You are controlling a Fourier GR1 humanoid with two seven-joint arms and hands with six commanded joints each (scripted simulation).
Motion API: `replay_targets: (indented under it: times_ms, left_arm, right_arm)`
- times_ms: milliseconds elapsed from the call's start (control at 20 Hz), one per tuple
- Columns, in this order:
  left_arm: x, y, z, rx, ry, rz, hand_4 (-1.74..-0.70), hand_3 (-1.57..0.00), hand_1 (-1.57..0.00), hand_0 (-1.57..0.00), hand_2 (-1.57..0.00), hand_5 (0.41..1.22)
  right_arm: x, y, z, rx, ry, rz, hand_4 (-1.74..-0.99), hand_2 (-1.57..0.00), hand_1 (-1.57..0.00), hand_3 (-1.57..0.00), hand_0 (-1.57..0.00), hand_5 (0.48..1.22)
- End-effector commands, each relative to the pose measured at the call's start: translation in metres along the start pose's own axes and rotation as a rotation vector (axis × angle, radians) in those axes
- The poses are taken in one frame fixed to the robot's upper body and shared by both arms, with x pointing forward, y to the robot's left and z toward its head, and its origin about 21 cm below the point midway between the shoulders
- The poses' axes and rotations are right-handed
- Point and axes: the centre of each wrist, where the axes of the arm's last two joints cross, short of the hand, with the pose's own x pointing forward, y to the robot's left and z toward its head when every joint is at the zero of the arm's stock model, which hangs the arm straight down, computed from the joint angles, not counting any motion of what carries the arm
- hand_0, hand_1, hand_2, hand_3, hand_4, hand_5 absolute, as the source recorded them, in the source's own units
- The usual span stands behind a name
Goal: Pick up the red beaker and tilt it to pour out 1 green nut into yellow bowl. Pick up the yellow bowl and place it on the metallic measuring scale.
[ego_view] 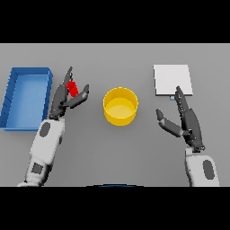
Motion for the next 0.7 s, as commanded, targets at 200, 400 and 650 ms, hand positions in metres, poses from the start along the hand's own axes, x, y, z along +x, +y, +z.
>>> replay_targets:
  times_ms: [200, 400, 650]
  left_arm:
    - [-0.003, -0.007, -0.005, 0.037, 0.009, 0.074, -1.42, -0.65, -0.76, -0.78, -0.76, 0.873]
    - [-0.001, -0.008, -0.01, 0.054, -0.01, 0.058, -1.57, -1.13, -1.24, -1.25, -1.24, 1.079]
    - [0.002, -0.014, -0.009, 0.022, -0.025, 0.032, -1.54, -1.37, -1.46, -1.47, -1.46, 1.174]
  right_arm:
    - [-0.004, -0.002, 0.004, 0.0, 0.019, -0.009, -1.292, 0.0, 0.0, 0.0, 0.0, 0.646]
    - [-0.004, 0.002, 0.004, -0.004, 0.012, -0.002, -1.292, 0.0, 0.0, 0.0, 0.0, 0.651]
    - [-0.001, -0.002, 0.0, -0.007, 0.001, -0.001, -1.288, 0.0, 0.0, 0.0, 0.0, 0.648]
